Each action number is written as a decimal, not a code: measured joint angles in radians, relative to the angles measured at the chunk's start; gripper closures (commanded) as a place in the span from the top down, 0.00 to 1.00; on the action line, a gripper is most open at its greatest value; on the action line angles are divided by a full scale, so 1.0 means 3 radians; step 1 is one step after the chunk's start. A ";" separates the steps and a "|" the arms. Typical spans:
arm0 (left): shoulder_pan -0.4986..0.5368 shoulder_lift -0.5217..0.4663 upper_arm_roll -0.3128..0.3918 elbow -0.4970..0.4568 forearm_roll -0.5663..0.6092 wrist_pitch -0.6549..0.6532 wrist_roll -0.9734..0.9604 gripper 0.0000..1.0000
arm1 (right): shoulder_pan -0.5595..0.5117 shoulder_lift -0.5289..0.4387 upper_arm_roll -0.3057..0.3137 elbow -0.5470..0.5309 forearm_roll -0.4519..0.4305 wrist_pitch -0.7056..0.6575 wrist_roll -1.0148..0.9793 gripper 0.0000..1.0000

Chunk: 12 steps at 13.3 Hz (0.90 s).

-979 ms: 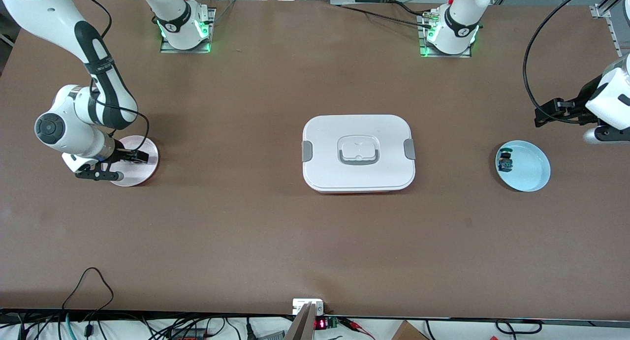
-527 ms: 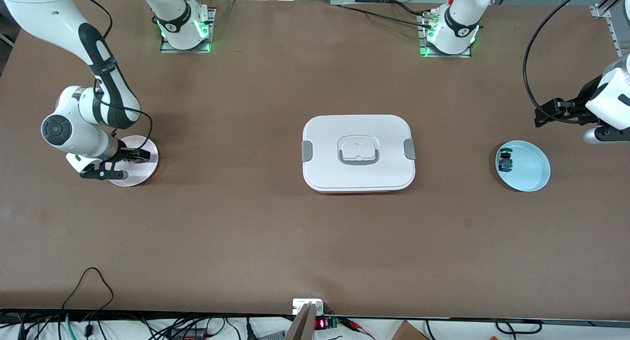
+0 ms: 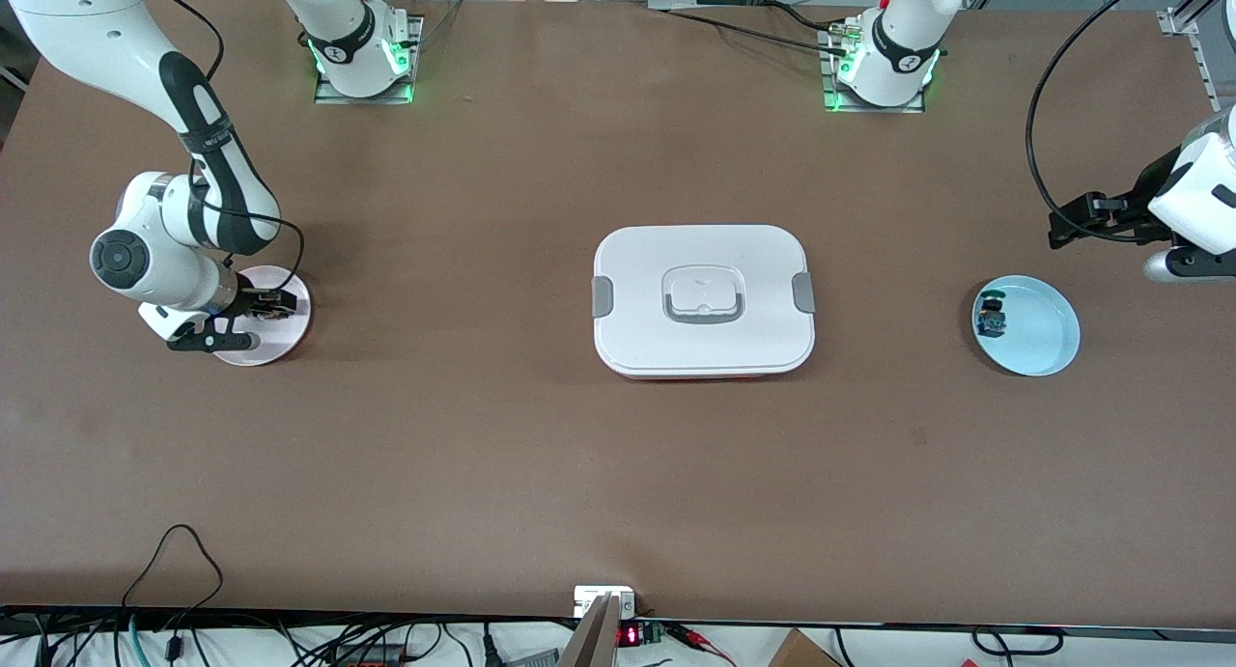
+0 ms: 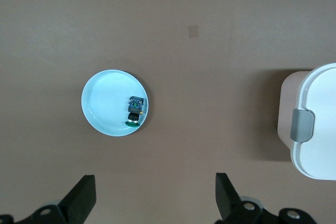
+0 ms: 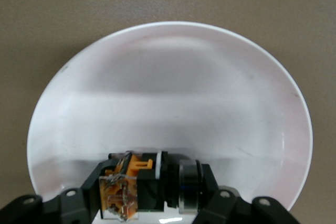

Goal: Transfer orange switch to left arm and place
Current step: 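Close the right gripper on the orange switch, then lift the orange switch with the right gripper toward the white box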

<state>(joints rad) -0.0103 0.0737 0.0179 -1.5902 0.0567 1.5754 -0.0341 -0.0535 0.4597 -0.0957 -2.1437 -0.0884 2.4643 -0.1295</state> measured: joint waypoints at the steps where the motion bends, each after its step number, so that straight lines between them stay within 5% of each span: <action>1: 0.0000 0.0000 0.0000 0.0000 0.0000 -0.0003 0.0000 1.00 | 0.0000 -0.0006 0.0000 0.0006 0.0001 -0.0009 -0.0017 0.01; 5: 0.0000 0.0000 0.0000 0.0000 0.0000 -0.0009 0.0000 1.00 | 0.0002 -0.0099 0.0015 0.0283 0.0133 -0.0632 -0.0037 0.01; 12: 0.0002 0.0004 0.0000 -0.0001 0.0000 -0.0016 0.0000 1.00 | 0.0054 -0.0443 0.0338 0.1470 0.0185 -0.2143 -0.0320 0.02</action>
<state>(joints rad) -0.0097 0.0750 0.0180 -1.5904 0.0566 1.5707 -0.0341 -0.0374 0.3269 0.0057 -1.7028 -0.0330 1.8214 -0.2256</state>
